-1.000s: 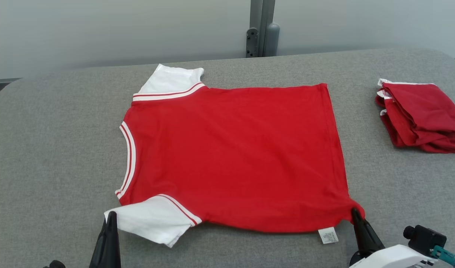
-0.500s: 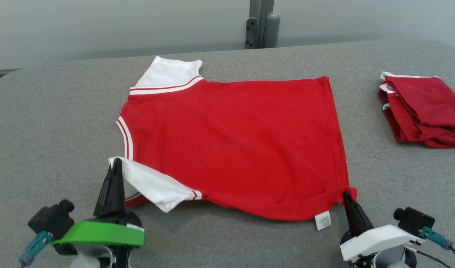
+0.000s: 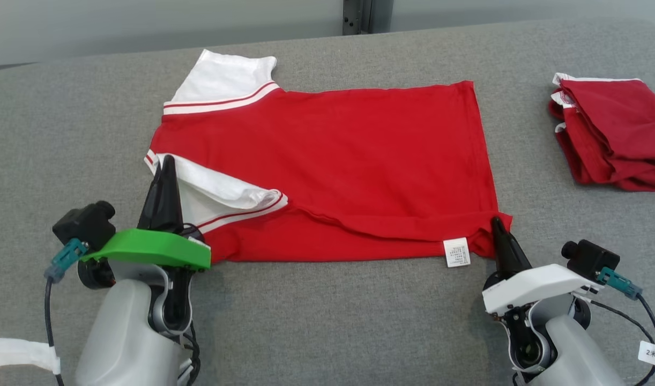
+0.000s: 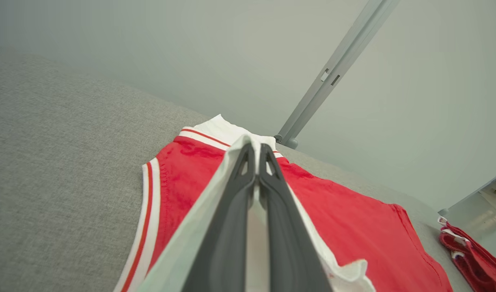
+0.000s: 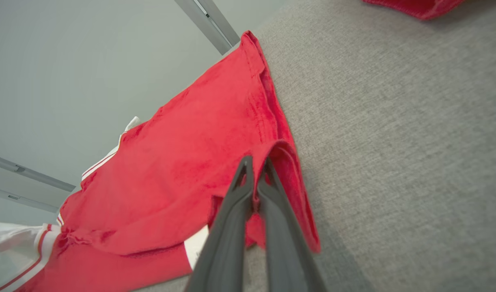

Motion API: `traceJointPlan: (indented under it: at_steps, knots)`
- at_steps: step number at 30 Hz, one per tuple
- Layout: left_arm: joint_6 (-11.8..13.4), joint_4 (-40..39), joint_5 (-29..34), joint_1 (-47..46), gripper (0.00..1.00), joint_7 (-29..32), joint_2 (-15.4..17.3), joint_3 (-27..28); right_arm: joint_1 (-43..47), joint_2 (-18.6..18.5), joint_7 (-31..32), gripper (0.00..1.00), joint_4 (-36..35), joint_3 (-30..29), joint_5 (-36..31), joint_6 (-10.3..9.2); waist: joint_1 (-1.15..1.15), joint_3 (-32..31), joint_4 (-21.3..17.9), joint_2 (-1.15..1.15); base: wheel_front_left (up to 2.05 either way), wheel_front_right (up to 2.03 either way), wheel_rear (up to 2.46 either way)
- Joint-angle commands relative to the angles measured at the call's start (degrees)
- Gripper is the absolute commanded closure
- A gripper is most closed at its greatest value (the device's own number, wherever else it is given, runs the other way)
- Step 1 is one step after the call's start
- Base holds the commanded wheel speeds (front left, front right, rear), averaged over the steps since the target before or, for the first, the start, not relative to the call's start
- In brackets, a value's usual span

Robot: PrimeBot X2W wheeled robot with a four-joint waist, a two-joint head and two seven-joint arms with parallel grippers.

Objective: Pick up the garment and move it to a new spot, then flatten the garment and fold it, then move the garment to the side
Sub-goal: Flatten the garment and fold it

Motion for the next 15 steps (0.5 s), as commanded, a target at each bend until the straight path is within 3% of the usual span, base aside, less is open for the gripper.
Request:
traceJointPlan:
  at_steps: [1, 11, 12, 13, 14, 15]
  knots:
    - [-0.3, 0.7, 0.8, -1.5, 1.00, -0.2, -0.3, 0.4, -1.2, 0.0, -0.5, 1.00, 0.8, 0.2, -0.2, 0.02, 0.00, 1.2, -0.3, 0.00, 0.00, 0.00, 0.00]
    - [-0.4, 6.9, 4.6, -7.8, 1.00, -0.2, -0.9, 0.0, -5.5, 0.2, -1.4, 1.00, 4.8, 2.0, -0.6, 0.02, 0.00, 2.4, -0.8, 0.00, 0.00, 0.00, 0.00]
    - [-0.4, 7.3, 5.1, -8.2, 1.00, -0.2, -0.9, 0.2, -5.8, 0.3, -1.5, 0.73, 4.9, 2.3, -0.5, 0.02, 0.00, 2.5, -0.9, 0.00, 0.00, 0.00, 0.00]
    - [-0.4, 7.4, 5.3, -8.5, 0.77, -0.2, -1.0, 0.4, -6.1, 0.3, -1.6, 0.38, 4.9, 2.6, -0.5, 0.02, 0.00, 2.5, -1.0, 0.00, 0.00, 0.00, 0.00]
    - [-0.4, 7.1, 5.3, -8.8, 0.40, -0.2, -1.0, 0.4, -6.2, 0.3, -1.6, 0.00, 4.9, 2.6, -0.6, 0.02, 0.00, 2.4, -1.0, 0.00, 0.00, 0.00, 0.00]
    - [-0.4, 6.8, 5.1, -8.9, 0.00, -0.2, -1.1, 0.0, -6.4, 0.3, -1.7, 0.00, 4.8, 2.6, -0.8, 0.02, 0.00, 2.4, -1.0, 0.00, 0.00, 0.00, 0.00]
